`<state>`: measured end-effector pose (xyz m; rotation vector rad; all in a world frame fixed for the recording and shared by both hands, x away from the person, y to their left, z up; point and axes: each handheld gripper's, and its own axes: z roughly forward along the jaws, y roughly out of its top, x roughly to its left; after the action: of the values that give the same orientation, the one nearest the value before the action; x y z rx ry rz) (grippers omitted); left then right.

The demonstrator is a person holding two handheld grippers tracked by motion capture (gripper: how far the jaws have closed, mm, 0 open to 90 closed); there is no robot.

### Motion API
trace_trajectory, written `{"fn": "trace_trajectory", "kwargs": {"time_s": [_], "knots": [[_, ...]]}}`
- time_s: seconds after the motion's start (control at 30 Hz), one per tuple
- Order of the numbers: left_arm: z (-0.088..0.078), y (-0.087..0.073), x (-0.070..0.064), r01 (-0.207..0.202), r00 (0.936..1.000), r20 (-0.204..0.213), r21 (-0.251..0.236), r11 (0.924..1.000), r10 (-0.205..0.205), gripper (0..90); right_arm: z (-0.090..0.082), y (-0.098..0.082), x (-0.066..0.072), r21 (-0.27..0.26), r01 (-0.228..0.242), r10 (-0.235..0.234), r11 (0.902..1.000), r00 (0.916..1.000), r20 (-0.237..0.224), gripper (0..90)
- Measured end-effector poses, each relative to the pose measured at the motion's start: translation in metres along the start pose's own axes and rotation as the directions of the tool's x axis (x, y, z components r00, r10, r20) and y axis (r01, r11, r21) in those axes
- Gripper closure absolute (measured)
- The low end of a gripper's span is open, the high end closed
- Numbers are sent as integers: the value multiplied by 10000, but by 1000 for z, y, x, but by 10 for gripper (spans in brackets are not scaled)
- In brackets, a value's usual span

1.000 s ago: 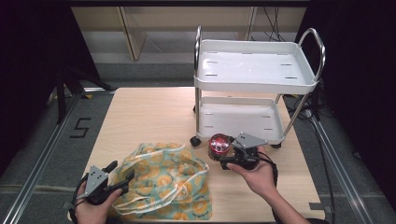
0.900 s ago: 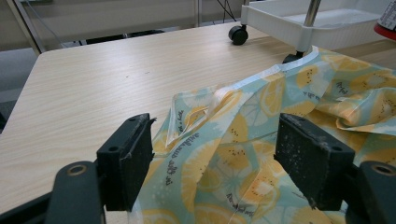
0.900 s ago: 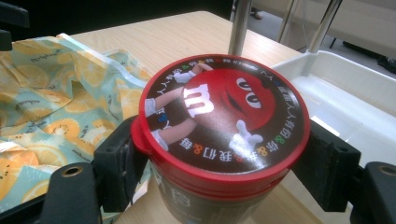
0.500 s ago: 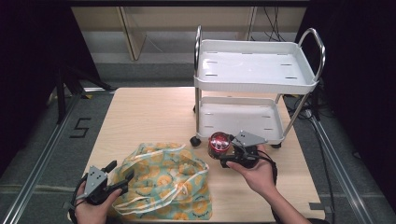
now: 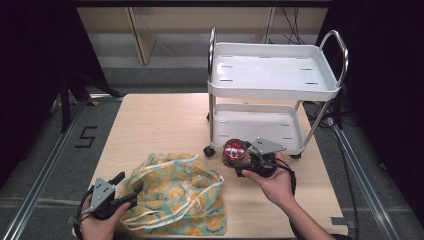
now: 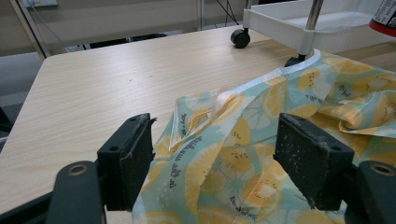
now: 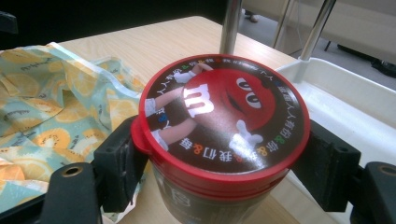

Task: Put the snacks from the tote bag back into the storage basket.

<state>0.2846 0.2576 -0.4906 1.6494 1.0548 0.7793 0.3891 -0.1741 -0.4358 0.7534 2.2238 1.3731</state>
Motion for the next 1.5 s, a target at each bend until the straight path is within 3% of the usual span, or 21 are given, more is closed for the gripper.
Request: {"fn": "trace_trajectory", "kwargs": {"time_s": [0.17, 0.2, 0.57, 0.67, 0.77, 0.93, 1.1, 1.33, 1.37, 1.43, 1.5], "knots": [[0, 0, 0, -57, 10000, 28, -15, 10000, 57, 274, -1, 1, 2, 163, -377, 377, 9992, 9993, -1, 261], [0, 0, 0, 55, 10000, -31, -2, 10000, -55, 274, 0, 2, -1, 60, 54, -54, 10000, 10000, -4, 261], [0, 0, 0, 50, 10000, -71, -32, 10000, -50, 274, 1, 5, -2, 49, -139, 139, 9999, 9999, -21, 261], [0, 0, 0, 79, 10000, -25, -158, 9998, -80, 274, 1, 7, -5, -111, 175, -174, 9998, 9998, 115, 261], [0, 0, -1, 90, 9999, -49, -174, 9998, -91, 274, 1, 7, -4, 50, -122, 122, 9999, 9999, 5, 261], [-1, 0, 0, 49, 10000, -87, -35, 10000, -49, 274, 2, 9, -6, -74, 51, -50, 10000, 9999, 116, 261], [-1, 0, 0, 53, 9999, -89, -41, 10000, -53, 274, 2, 10, -5, 17, -60, 60, 10000, 9998, 164, 260], [-1, 0, 0, 59, 9999, -91, -50, 10000, -59, 274, 4, 13, -8, 79, 108, -108, 9999, 9999, 15, 261], [-1, 0, 0, 63, 9999, -93, -47, 10000, -63, 274, 4, 13, -7, 150, -119, 120, 9998, 9999, -60, 261], [-1, 0, 0, 60, 9999, -93, -50, 10000, -60, 274, 3, 13, -9, 65, 117, -118, 9999, 9999, 106, 260], [0, 0, 0, 51, 10000, -45, -120, 9999, -52, 274, 4, 13, -8, 153, -161, 162, 9998, 9998, -66, 261]]}}
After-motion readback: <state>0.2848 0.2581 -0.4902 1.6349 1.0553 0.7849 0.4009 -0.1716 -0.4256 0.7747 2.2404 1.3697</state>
